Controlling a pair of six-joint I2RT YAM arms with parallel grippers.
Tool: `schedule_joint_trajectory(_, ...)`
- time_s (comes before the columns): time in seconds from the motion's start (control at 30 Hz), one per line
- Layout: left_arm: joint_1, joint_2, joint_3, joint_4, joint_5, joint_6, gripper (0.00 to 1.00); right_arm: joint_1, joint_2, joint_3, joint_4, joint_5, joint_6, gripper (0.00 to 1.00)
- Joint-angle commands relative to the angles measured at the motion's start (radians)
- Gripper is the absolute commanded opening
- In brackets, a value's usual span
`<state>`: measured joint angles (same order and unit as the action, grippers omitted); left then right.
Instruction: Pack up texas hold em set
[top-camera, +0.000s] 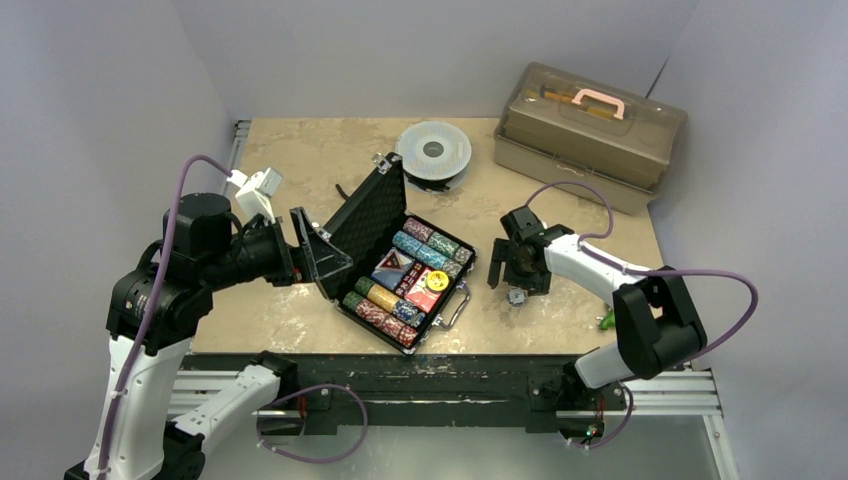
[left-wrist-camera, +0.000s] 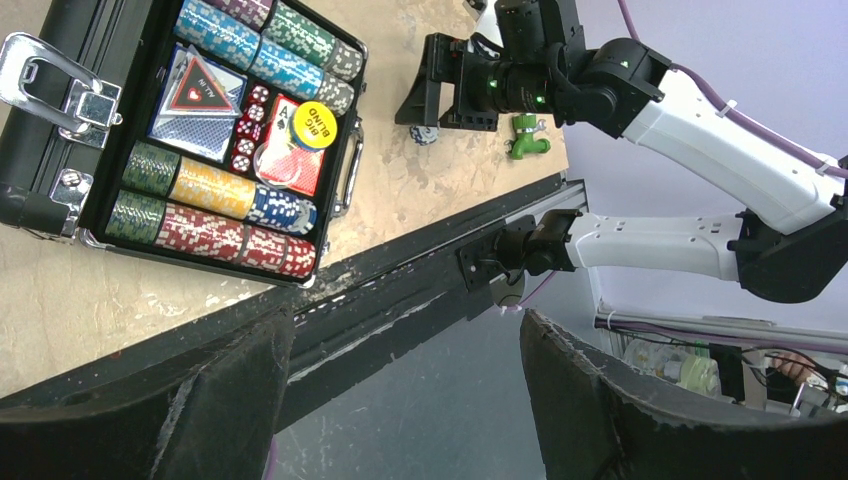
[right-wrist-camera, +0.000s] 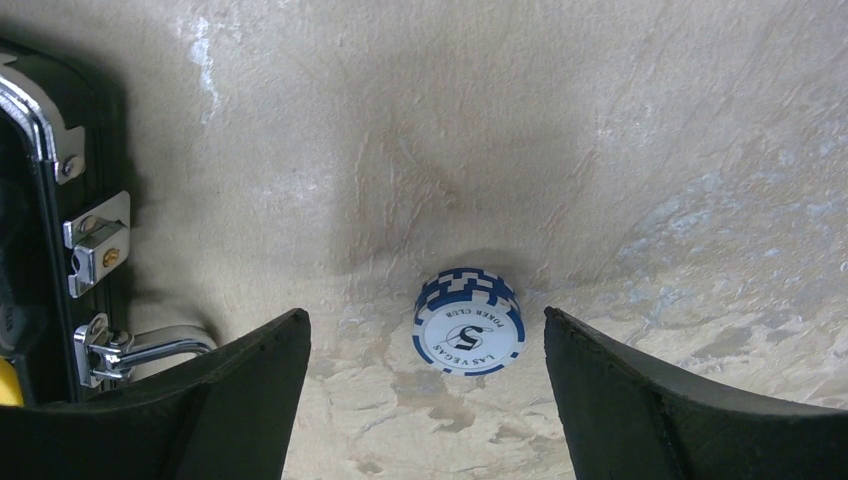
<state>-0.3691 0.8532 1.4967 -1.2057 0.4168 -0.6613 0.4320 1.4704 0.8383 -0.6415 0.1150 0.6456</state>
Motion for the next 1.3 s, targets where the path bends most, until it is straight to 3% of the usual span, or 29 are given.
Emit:
schedule_joint_trajectory(0.0,-0.005,-0.008,0.005,0.013,0.011,0.011,0.8,0.013,-0.004,-0.014,0.017,0.044,-0.033,0.79)
schedule_joint_trajectory(0.67,-0.004,-0.007,0.006,0.013,0.01,0.008,0.8,0.017,0.048,-0.021,-0.046,0.054,-0.009,0.55)
schedule_joint_trajectory(1.27,-0.005,-0.001,0.018,0.006,0.007,0.013,0.8,0.017,0.14,0.022,-0.064,0.017,-0.018,0.5)
